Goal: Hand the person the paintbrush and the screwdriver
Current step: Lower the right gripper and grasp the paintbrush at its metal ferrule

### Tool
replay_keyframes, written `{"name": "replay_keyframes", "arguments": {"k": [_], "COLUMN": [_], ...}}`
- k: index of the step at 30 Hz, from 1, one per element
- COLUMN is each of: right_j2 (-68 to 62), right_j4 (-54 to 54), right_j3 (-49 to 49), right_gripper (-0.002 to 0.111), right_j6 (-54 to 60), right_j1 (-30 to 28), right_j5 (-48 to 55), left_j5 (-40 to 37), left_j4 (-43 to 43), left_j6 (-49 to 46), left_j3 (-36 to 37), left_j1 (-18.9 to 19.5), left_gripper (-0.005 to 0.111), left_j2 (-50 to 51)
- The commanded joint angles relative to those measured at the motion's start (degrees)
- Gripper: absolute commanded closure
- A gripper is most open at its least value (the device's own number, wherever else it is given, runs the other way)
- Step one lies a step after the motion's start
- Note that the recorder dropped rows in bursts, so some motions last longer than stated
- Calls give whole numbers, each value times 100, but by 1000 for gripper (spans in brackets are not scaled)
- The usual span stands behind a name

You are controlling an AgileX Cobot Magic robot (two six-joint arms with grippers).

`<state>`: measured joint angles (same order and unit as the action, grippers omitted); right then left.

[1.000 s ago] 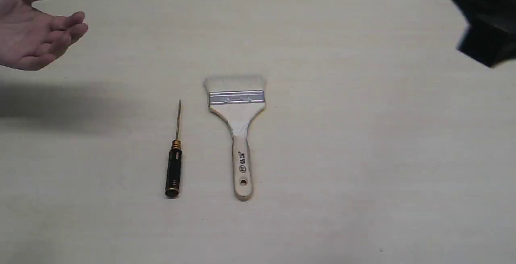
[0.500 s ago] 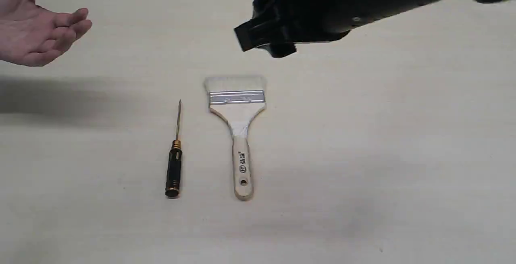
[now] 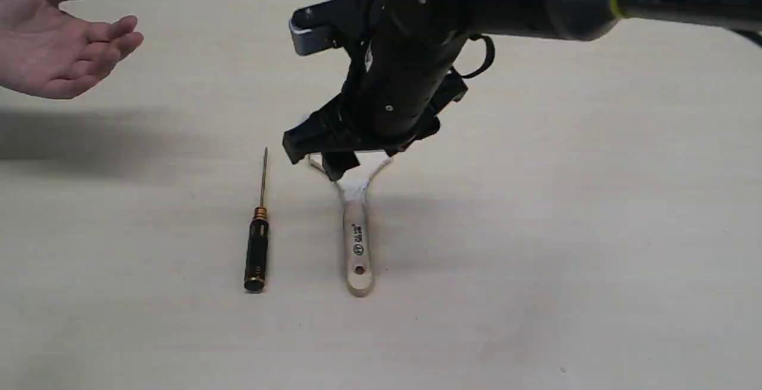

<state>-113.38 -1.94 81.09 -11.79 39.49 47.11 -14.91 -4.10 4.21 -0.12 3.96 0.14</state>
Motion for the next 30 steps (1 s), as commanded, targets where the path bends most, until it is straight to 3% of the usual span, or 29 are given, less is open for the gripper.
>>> {"name": "replay_keyframes", "arguments": {"k": [1,24,27,30], "right_j2": [-307,-1307,-1391,-1406], "right_j4": [-32,-57,-57,-43], "right_j3": [127,359,578,681], "right_gripper": [46,46,53,71], "right_j6": [-108,-798,-941,-1058], "right_j1": [-5,-16,-16,-16], "right_j5": [163,-611,-507,-369], "left_j5": [60,71,71,71], "left_j4": [28,5,5,5], "left_j6": [12,12,12,12], "left_j3": [12,12,12,12], "left_j1": [-32,-32,-32,-32], "left_gripper": [107,107,107,107], "left_j2": [-14,-14,-14,-14]}}
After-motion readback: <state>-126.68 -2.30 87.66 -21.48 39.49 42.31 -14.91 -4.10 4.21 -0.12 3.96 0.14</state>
